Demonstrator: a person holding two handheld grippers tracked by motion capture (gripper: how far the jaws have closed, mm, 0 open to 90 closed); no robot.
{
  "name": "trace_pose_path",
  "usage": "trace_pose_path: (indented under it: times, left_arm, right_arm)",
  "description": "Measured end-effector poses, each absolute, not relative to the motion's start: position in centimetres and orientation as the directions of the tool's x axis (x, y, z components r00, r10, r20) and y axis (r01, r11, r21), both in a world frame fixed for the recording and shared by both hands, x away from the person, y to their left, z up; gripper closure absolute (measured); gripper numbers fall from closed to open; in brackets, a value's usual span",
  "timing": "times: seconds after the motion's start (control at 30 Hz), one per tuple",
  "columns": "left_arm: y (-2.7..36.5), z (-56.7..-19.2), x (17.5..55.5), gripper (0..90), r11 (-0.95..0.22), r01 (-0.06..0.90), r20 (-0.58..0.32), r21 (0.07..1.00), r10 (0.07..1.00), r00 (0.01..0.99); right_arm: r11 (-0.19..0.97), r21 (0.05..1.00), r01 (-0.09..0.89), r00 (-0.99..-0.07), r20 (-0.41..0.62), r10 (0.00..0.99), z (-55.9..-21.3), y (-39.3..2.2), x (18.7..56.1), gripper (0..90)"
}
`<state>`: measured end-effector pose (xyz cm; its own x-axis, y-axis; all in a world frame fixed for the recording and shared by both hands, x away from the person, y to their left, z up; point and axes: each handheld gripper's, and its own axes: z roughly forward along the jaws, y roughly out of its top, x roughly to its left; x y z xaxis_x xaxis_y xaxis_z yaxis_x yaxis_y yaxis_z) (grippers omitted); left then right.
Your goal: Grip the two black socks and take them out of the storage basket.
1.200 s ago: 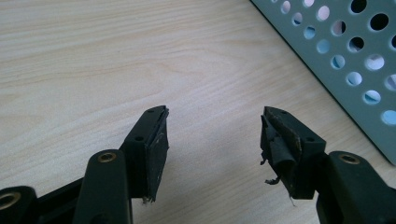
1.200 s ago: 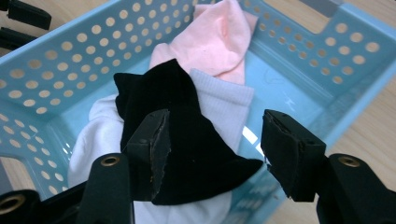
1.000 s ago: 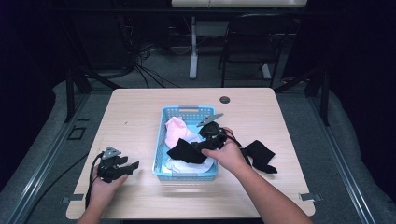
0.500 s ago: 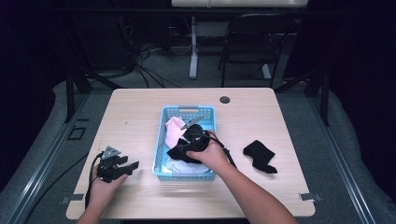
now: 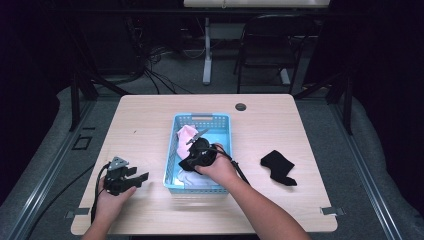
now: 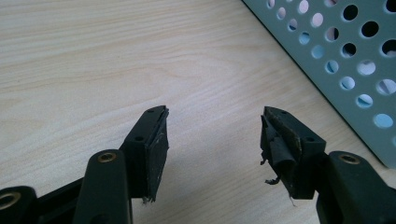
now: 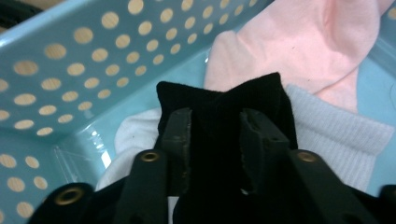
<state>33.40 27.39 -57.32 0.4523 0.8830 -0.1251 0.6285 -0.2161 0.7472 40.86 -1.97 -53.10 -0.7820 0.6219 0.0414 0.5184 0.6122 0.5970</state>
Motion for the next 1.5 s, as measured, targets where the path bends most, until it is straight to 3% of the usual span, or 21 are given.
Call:
trace_pose_path:
  times: [0.03,0.1,0.17,0.23,0.83,1.5]
  left_arm:
    - [27.4,-57.3,33.4,41.8,-0.215,0.629,-0.126,0.747,0.883,0.452]
    - [27.4,-57.3,33.4,41.8,-0.214,0.629,-0.127,0.747,0.883,0.452]
    - [27.4,-57.3,33.4,41.8,-0.218,0.628,-0.125,0.748,0.882,0.454]
    - [27.4,-57.3,33.4,41.8,-0.218,0.628,-0.124,0.747,0.882,0.454]
    - [27.3,-57.4,33.4,41.8,-0.222,0.628,-0.120,0.746,0.883,0.454]
    - [27.3,-57.4,33.5,41.8,-0.225,0.635,-0.119,0.740,0.884,0.452]
  right_arm:
    - [0.631,0.586,0.508,-0.789,0.023,0.614,-53.2,-1.8,40.8,71.6]
    - [0.634,0.580,0.512,-0.787,0.021,0.617,-53.2,-1.8,40.8,74.5]
    - [0.626,0.581,0.520,-0.782,0.028,0.623,-53.1,-1.9,40.7,83.7]
    - [0.619,0.587,0.521,-0.780,0.034,0.625,-53.0,-2.1,40.7,85.5]
    - [0.592,0.630,0.503,-0.784,0.045,0.619,-51.4,-2.8,40.1,86.2]
    - [0.532,0.732,0.425,-0.799,0.028,0.600,-44.0,-4.9,38.9,86.3]
